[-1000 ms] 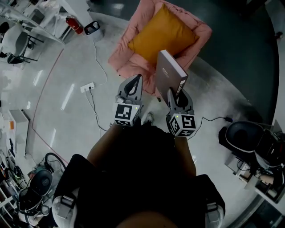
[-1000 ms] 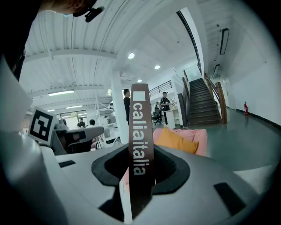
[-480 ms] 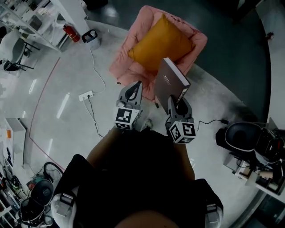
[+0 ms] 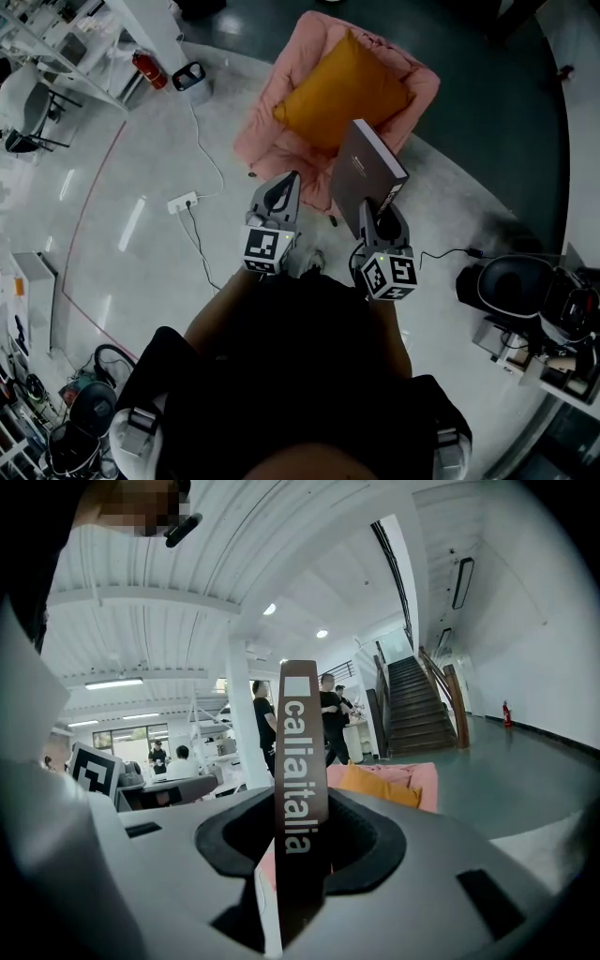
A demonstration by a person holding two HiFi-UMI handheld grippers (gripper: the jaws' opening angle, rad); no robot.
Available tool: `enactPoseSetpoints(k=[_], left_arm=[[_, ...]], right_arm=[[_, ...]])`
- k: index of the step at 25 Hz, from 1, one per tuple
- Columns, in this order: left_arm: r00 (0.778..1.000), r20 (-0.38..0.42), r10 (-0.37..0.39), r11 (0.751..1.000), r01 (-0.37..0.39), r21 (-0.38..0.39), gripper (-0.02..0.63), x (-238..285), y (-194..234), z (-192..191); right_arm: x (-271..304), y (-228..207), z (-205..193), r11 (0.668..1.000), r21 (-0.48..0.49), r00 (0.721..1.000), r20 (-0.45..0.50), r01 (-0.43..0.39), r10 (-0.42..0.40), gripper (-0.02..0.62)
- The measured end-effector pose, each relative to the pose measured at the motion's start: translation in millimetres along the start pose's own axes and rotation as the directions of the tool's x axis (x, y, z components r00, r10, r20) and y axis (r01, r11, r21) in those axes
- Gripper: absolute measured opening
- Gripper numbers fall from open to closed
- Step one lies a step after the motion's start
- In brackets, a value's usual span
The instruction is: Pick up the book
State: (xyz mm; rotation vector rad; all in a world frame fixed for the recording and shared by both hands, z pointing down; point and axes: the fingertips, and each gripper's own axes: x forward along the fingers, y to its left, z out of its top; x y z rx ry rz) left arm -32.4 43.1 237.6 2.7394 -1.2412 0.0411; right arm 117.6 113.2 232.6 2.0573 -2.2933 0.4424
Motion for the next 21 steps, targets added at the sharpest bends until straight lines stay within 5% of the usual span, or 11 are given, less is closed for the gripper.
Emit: enactPoseSetpoints(k=[21], left_arm=[[1.000,-0.014,-0.011,1.000,0.010,-0.013,0.008,6.9,16.3,-8.5]], right_arm=[[18.3,6.4,-0.4,1.000,-0.003,1.000,-0.002,-0.010,0.010,0.144]])
